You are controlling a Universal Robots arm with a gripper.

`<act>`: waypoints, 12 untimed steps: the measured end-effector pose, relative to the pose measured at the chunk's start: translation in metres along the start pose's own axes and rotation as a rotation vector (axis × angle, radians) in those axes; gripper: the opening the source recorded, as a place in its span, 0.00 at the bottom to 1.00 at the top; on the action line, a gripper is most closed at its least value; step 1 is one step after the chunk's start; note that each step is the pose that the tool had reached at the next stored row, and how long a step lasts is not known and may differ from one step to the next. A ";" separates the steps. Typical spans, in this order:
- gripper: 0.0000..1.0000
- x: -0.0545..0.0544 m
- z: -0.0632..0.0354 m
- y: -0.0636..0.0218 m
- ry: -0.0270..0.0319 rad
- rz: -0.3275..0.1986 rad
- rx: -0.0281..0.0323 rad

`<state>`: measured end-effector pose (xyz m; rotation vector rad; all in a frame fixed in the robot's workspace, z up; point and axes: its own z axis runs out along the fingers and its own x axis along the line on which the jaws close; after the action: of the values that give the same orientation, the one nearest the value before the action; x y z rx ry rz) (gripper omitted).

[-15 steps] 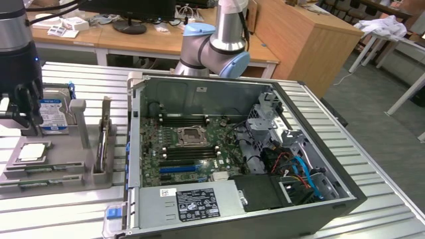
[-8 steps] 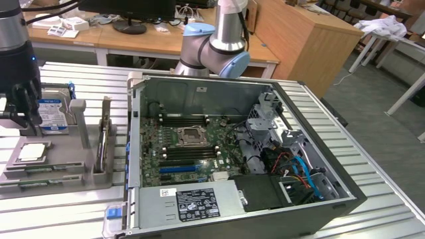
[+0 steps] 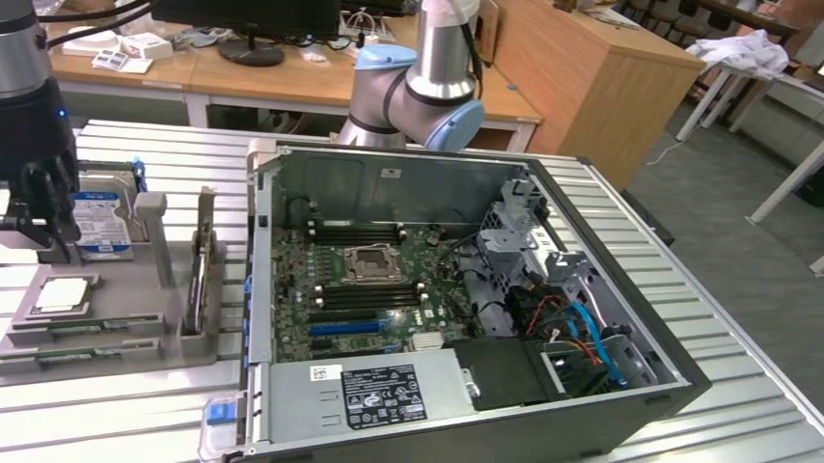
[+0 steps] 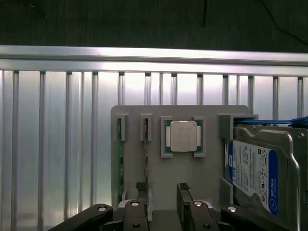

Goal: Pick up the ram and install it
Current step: 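Pick up the ram and move it above insertion slot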

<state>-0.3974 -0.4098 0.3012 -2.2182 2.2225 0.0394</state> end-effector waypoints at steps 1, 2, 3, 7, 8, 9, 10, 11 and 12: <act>0.37 0.000 0.0000 0.0000 0.0000 0.000 0.0000; 0.37 0.001 -0.0001 -0.0001 0.0000 0.000 0.0000; 0.37 0.002 -0.0001 -0.0002 0.0001 0.000 -0.0002; 0.37 0.005 -0.0002 -0.0003 0.0003 0.002 -0.0001; 0.37 0.006 -0.0001 -0.0004 0.0004 0.002 -0.0002; 0.37 0.007 -0.0002 -0.0005 0.0006 0.004 -0.0003; 0.37 0.008 -0.0001 -0.0006 0.0006 0.005 -0.0004; 0.37 0.009 -0.0002 -0.0008 0.0008 0.006 -0.0005; 0.37 0.010 -0.0003 -0.0009 0.0010 0.008 -0.0007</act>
<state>-0.3964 -0.4195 0.3012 -2.2106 2.2318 0.0392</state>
